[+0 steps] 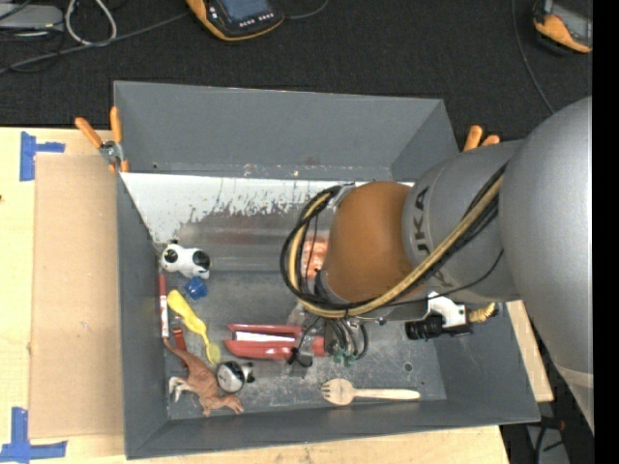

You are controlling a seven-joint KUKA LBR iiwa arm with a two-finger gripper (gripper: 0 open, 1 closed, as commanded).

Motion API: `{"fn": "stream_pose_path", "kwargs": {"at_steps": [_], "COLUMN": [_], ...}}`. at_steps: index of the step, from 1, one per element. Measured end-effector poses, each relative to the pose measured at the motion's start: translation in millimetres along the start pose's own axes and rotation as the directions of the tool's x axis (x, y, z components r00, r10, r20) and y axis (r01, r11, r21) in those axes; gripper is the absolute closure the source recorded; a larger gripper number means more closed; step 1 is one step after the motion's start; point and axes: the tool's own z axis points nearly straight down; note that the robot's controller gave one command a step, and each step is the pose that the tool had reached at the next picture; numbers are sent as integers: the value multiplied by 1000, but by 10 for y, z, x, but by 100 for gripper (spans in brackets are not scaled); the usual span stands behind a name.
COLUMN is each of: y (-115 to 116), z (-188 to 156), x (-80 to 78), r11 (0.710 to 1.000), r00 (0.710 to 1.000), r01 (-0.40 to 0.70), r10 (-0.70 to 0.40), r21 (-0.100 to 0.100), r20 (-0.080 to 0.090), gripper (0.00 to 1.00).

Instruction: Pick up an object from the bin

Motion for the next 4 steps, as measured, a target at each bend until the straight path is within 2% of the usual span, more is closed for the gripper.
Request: {"fn": "stream_pose_path", "kwargs": {"at_steps": [1, 2, 4], "y": [-9, -5, -7], "z": [-308, -582, -906], "x": [15, 7, 15], "r11": [1000, 1000, 1000], "r00": [1000, 1000, 1000], "r01": [1, 1, 4], "r10": [-1, -1, -4], "r21": [2, 0, 1], "r20": [-5, -1, -4], "gripper": [100, 100, 100]}}
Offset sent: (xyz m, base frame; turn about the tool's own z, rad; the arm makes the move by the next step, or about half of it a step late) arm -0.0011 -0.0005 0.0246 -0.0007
